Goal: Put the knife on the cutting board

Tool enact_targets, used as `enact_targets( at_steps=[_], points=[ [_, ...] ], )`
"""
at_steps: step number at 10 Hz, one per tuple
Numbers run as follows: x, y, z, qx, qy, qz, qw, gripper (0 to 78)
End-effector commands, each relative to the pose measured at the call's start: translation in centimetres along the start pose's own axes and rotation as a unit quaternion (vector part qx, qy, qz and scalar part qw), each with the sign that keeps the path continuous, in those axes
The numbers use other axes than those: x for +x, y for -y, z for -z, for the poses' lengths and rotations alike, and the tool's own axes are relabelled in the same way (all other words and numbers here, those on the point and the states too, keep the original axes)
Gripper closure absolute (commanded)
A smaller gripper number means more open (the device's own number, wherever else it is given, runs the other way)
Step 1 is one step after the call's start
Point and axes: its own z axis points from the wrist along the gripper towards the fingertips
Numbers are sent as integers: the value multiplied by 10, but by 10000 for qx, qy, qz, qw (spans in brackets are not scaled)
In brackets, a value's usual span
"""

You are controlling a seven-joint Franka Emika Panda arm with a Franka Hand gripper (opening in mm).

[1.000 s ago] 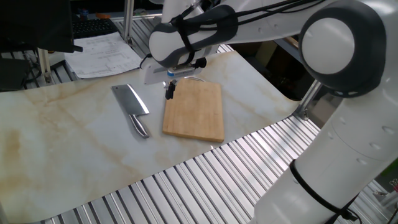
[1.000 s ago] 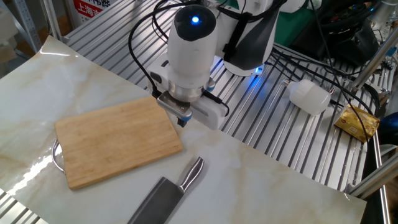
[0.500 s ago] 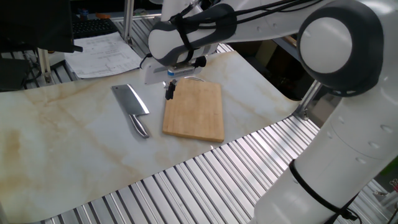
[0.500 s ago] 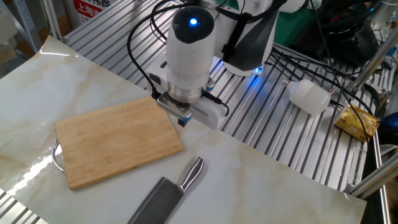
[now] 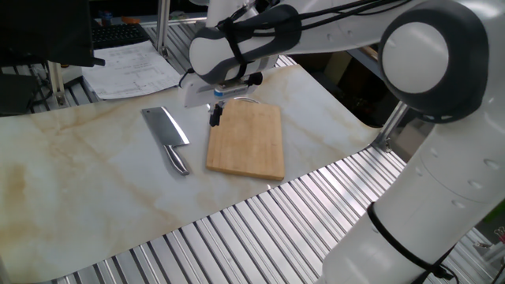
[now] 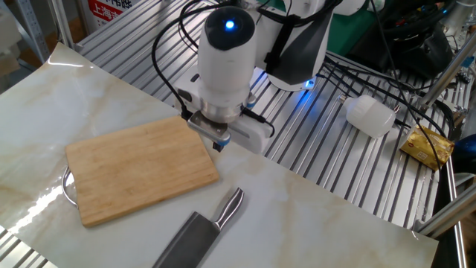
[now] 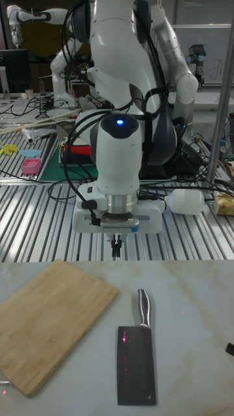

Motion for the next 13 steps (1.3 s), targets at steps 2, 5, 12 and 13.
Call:
enact_targets(
  at_steps=[2, 5, 12, 13],
  points=[
    [-1, 0, 1, 107, -345, -300, 9989, 776],
    [-1, 0, 1, 99, -361, -183, 9991, 776],
    [-42, -39, -68, -95, 18, 35, 9999, 776],
    [-50, -46, -89, -107, 161, 56, 9998, 776]
  ],
)
